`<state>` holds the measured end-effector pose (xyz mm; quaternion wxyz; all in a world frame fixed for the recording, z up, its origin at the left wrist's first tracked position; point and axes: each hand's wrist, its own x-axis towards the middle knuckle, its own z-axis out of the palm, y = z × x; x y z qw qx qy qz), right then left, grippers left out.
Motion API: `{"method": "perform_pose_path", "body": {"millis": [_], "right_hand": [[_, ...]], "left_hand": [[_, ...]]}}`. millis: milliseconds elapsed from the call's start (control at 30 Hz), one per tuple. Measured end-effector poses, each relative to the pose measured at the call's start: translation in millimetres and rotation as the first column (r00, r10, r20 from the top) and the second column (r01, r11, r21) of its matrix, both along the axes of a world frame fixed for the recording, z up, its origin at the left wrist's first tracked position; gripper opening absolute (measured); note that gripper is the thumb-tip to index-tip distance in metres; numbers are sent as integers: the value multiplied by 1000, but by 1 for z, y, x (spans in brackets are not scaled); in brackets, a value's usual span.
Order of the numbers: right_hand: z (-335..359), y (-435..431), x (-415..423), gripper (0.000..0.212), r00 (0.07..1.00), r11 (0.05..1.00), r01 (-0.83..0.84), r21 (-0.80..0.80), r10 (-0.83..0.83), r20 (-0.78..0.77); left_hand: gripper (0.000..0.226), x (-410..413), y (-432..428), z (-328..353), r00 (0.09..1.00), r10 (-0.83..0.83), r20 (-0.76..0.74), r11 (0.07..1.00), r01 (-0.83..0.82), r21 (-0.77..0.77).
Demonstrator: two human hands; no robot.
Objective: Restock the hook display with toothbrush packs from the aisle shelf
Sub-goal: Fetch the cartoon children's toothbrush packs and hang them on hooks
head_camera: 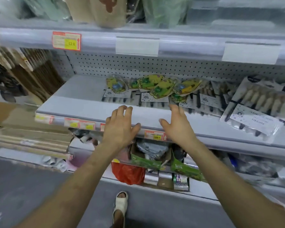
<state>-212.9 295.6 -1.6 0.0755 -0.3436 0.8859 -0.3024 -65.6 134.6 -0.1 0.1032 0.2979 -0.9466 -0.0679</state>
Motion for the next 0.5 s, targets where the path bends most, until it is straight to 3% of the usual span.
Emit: {"method": "perform_pose_path", "body": {"millis": [267,500], "right_hand": [[-26,-96,-76,66,973,971,229,-72,-227,40],[-41,-132,-107,64,910,900,414,-138,-409,62]], "left_hand": [[54,-57,-75,-26,997,-70,-19,996,69,-53],[63,-96,-109,-38,989,-145,-36,989,144,-34]]}}
